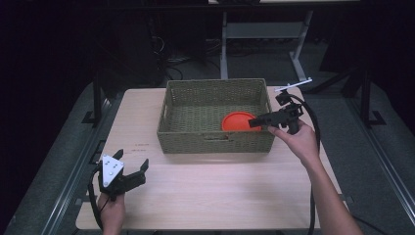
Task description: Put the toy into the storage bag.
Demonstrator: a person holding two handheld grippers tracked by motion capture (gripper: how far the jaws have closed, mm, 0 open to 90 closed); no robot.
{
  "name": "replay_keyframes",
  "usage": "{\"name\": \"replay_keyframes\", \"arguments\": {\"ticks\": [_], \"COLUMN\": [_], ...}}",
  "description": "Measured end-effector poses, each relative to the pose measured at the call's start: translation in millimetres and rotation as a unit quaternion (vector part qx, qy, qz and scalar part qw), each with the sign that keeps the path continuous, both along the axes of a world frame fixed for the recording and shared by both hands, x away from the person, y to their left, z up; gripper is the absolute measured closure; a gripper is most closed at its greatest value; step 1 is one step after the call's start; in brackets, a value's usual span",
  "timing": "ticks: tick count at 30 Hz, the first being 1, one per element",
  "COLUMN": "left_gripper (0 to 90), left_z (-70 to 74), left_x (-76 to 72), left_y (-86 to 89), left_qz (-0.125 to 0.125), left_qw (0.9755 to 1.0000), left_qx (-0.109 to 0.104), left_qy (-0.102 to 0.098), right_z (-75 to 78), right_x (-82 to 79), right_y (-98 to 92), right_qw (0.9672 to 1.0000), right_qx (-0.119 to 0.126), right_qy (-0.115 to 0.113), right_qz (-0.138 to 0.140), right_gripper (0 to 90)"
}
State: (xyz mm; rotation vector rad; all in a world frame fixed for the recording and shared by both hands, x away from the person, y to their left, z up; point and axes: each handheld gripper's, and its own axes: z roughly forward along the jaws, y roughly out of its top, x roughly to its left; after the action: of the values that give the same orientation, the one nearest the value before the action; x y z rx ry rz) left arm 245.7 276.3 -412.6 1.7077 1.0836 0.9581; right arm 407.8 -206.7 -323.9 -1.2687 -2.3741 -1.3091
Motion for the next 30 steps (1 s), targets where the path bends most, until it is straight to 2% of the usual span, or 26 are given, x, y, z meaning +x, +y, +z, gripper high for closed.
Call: {"name": "replay_keyframes", "arguments": {"ticks": [4, 17, 23, 30], "left_gripper": [12.7, 12.7, 12.7, 12.7], "left_z": [0.1, 0.1, 0.1, 0.1], "left_x": [-0.5, -0.5, -0.6, -0.9], "left_y": [0.0, 0.0, 0.3, 1.0], "left_qz": [0.001, 0.001, 0.002, 0.003], "left_qw": [1.0, 1.0, 1.0, 1.0], "left_qx": [0.001, 0.001, -0.001, -0.001], "left_qy": [0.0, 0.0, -0.001, -0.003], "right_z": [-2.9, -11.5, -16.1, -25.7], "right_x": [-8.0, -34.0, -43.6, -50.4], "right_y": [-3.1, -13.6, -19.4, -24.4], "right_qw": [0.9999, 0.9991, 0.9989, 0.9991], "right_qx": [0.01, 0.022, 0.023, 0.023], "right_qy": [0.002, -0.02, -0.032, -0.027], "right_qz": [0.01, 0.032, 0.026, 0.022], "right_gripper": [28.9, 26.4, 26.4, 26.2]}}
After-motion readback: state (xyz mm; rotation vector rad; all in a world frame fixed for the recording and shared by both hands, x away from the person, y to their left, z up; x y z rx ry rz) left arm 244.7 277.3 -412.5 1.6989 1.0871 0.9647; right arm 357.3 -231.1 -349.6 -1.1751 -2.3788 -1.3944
